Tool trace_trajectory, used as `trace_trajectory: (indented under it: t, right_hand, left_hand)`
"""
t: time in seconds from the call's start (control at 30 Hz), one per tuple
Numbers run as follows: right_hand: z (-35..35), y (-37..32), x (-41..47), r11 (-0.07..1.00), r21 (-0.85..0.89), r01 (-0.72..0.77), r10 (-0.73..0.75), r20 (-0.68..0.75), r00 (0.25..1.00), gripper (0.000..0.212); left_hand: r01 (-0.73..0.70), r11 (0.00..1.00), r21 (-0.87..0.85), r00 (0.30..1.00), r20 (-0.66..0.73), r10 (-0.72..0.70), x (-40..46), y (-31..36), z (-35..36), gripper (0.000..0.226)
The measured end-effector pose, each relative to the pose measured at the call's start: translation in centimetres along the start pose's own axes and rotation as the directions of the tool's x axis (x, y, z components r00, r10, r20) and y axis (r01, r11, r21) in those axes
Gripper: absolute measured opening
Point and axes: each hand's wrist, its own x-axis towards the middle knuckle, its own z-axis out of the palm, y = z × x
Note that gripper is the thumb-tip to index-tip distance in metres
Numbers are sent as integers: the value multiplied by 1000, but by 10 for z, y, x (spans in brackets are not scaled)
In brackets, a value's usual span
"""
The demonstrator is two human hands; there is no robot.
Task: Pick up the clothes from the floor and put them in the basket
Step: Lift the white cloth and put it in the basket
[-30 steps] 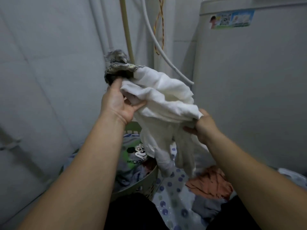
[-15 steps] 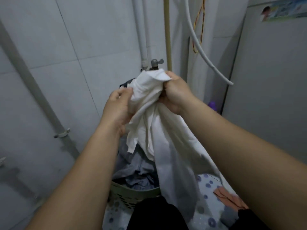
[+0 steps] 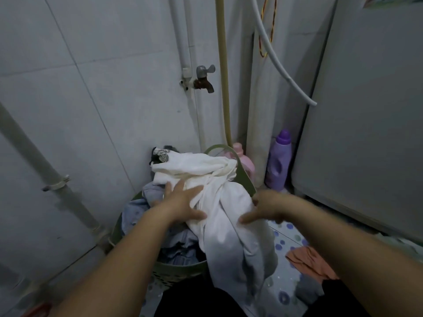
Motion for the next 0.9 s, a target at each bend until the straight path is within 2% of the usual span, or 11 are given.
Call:
trace_trajectory:
  t: [0.07, 0.17, 0.27, 0.33, 0.4, 0.5, 0.57, 0.63, 0.77, 0.83, 0.9]
  right_hand:
    - [18, -2, -3, 999, -48, -23, 25, 43, 999, 94]
    - [54, -3, 2, 998, 56, -27, 23, 68, 997, 131]
    - [91, -8, 13, 979, 195, -54, 46, 45, 998, 143]
    - [105, -12, 19, 971, 230, -71, 83, -47, 995, 137]
    - [117, -10, 26, 972, 224, -65, 101, -153, 983, 120]
    - [126, 5, 32, 981, 190, 45, 28, -365, 930, 70]
    - [121, 14, 30, 986, 132, 103, -35, -440, 897, 44]
    - [107, 18, 27, 991, 90, 103, -55, -431, 901, 36]
    - [54, 10, 18, 995, -70, 75, -99, -453, 886, 38]
    - [23, -7, 9, 991, -105, 86, -129, -538, 833, 32]
    - [-3, -28, -3, 976, -138, 171, -219, -662, 716, 24]
  left_hand:
    - [27, 999, -21, 997, 68, -25, 5, -4, 16, 87]
    - [37, 999, 7, 991, 130, -38, 9, -11, 36, 88]
    - [34, 999, 28, 989, 146, -38, 9, -13, 47, 88]
    - [26, 999, 22, 989, 148, -29, 8, -13, 48, 88]
    - [20, 1000, -3, 985, 172, -19, 5, -12, 47, 87]
    - [20, 999, -26, 980, 199, -14, 0, -11, 45, 86]
    - [23, 999, -37, 977, 211, -15, -4, -11, 46, 85]
    - [27, 999, -39, 976, 215, -18, -9, -9, 46, 85]
    - [45, 997, -61, 980, 199, -33, -15, -8, 46, 82]
    - [56, 995, -87, 980, 194, -38, -18, -10, 47, 80]
    - [52, 993, -104, 982, 187, -32, -21, -12, 47, 77]
